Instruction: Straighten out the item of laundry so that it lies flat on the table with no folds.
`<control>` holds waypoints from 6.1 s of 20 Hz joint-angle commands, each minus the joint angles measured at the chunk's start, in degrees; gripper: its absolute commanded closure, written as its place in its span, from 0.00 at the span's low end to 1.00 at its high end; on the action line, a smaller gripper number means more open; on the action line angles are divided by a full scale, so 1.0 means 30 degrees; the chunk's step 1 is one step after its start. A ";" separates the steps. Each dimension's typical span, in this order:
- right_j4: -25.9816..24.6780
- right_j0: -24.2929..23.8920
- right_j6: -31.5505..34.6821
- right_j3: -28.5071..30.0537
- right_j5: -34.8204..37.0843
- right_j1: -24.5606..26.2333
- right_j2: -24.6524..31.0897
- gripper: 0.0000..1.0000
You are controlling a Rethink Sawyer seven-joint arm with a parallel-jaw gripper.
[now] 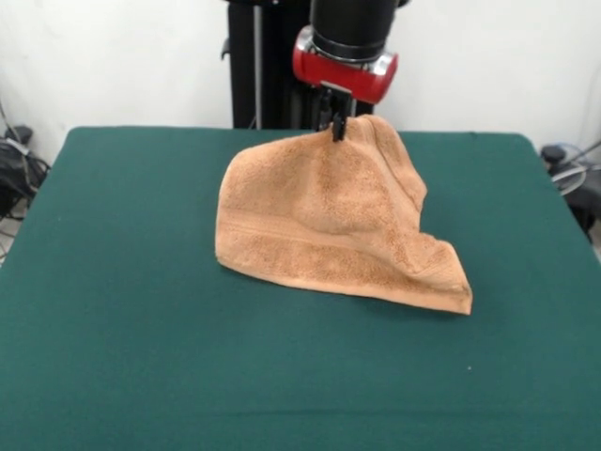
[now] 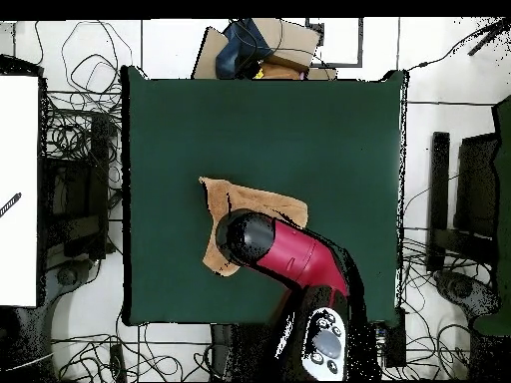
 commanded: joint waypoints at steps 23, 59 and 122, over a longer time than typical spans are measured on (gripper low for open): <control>-0.0102 -0.0140 0.3072 -0.0320 0.1377 -0.0745 0.0728 0.00; 0.0535 -0.1191 0.3278 -0.1258 -0.3496 0.4161 0.2883 0.00; 0.0893 -0.3021 0.3097 -0.6787 -0.1881 0.7439 0.2774 0.00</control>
